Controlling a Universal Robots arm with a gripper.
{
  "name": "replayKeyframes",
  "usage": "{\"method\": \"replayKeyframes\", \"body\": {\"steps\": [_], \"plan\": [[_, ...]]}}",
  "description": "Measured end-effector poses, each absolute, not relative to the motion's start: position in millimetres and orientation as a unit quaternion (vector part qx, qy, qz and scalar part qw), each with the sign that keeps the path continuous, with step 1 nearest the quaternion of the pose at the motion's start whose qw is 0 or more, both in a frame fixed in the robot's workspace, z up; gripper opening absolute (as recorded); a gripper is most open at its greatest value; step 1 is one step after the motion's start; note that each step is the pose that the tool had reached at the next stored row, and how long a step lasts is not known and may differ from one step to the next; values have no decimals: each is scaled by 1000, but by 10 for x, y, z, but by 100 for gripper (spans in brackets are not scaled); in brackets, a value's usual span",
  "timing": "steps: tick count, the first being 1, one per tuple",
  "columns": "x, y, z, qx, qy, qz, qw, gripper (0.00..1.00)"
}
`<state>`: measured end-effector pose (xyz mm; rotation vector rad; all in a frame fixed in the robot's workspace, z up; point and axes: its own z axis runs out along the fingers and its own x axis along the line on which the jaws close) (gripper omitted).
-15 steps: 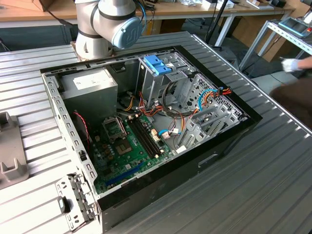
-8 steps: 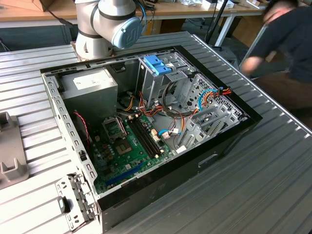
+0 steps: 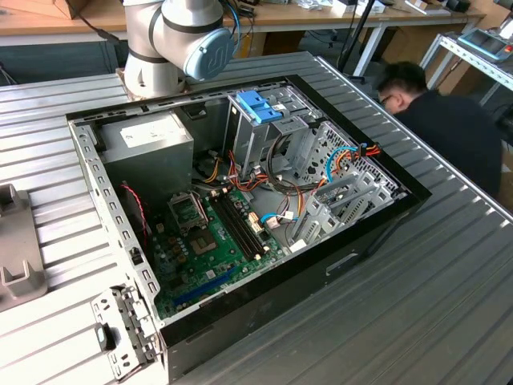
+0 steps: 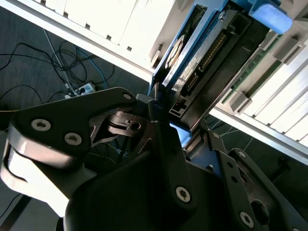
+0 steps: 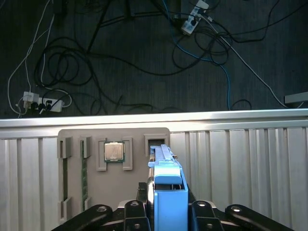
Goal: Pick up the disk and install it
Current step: 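Pick up the disk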
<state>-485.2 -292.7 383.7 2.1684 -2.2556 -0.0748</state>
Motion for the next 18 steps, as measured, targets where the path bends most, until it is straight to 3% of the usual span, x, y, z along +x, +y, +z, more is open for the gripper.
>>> {"method": "replayKeyframes", "body": {"steps": [18], "plan": [[-4852, -2927, 3920, 693, -721, -24, 6, 37]]}}
